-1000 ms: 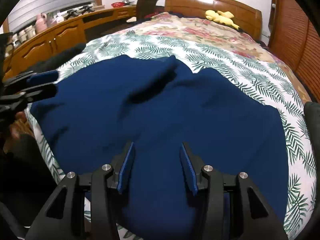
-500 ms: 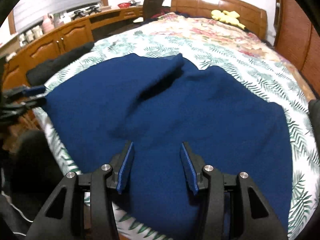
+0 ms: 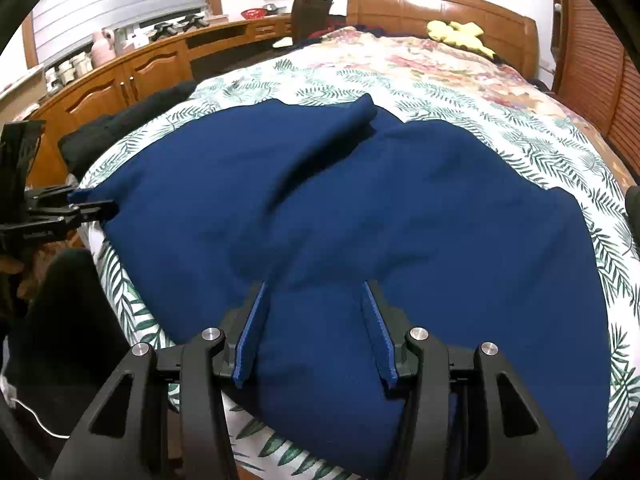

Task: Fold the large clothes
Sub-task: 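Grasp the folded jacket's end with the left tool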

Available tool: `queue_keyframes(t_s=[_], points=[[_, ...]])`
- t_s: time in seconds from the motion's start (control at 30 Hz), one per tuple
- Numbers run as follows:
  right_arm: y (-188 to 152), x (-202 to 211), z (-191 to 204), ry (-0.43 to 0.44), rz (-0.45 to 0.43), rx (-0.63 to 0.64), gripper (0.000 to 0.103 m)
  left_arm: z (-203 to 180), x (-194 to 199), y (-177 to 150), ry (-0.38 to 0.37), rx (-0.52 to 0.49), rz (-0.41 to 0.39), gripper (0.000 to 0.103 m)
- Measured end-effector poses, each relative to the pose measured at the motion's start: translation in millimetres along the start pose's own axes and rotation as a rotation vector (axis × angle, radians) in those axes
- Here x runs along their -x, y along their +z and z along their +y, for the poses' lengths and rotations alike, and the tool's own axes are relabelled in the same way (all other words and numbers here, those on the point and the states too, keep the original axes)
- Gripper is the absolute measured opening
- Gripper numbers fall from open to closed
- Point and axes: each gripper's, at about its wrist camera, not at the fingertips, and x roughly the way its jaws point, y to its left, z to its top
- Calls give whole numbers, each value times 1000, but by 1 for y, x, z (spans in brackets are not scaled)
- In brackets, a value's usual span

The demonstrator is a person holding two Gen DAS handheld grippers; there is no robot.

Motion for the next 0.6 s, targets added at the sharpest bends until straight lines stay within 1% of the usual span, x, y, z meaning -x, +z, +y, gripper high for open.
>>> queue_keyframes(t_s=[0.13, 0.27, 0.37, 0.43, 0.5, 0.53, 0.57, 0.6], points=[[3, 6, 1, -5, 7, -2, 49, -4, 2, -1, 26, 0, -2, 50], [2, 23, 4, 27, -2, 15, 49, -5, 6, -5, 30, 9, -15, 49], [-3, 21, 4, 44, -1, 14, 49, -5, 8, -5, 24, 14, -15, 46], [-5, 17, 2, 58, -3, -1, 49, -6, 12, -3, 24, 9, -31, 41], [-5, 14, 2, 60, -4, 0, 49, -8, 15, -1, 12, 4, -41, 27], [-4, 12, 3, 57, -2, 7, 49, -9, 16, 1, 6, 2, -44, 22], [-4, 10, 4, 53, -3, 14, 49, -10, 17, 3, -4, -1, -46, 14], [-5, 10, 4, 52, -8, 14, 49, -12, 19, 5, -13, -7, -48, 10]])
